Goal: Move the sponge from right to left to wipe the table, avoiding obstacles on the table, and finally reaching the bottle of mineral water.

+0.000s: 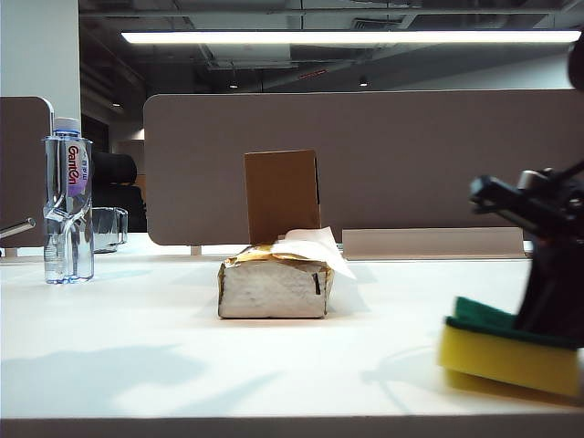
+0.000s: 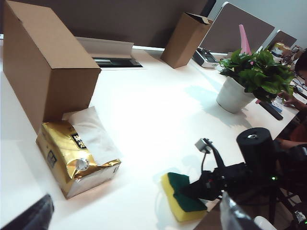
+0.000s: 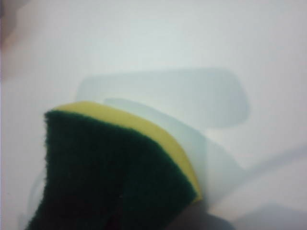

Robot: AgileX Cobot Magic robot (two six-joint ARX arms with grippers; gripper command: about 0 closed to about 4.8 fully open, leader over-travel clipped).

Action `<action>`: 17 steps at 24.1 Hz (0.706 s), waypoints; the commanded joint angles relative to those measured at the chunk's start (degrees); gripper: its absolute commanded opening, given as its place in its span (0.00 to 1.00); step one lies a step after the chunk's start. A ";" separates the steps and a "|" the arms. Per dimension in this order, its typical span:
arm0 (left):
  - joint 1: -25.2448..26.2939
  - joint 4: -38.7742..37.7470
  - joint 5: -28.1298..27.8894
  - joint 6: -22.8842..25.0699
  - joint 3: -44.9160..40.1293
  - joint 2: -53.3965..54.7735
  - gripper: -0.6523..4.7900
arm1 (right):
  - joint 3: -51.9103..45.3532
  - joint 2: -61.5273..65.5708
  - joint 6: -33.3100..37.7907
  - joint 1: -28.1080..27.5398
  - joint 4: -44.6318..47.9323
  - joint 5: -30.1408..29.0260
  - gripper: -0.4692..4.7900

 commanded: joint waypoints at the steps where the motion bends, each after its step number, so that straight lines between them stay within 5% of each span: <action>1: -0.02 0.72 0.44 -0.11 0.31 -0.11 0.98 | -1.16 5.11 2.36 2.16 -3.67 -1.73 0.08; 17: -0.07 0.26 1.18 -0.09 0.31 -1.64 0.98 | 13.22 23.96 4.17 15.52 1.70 -1.44 0.08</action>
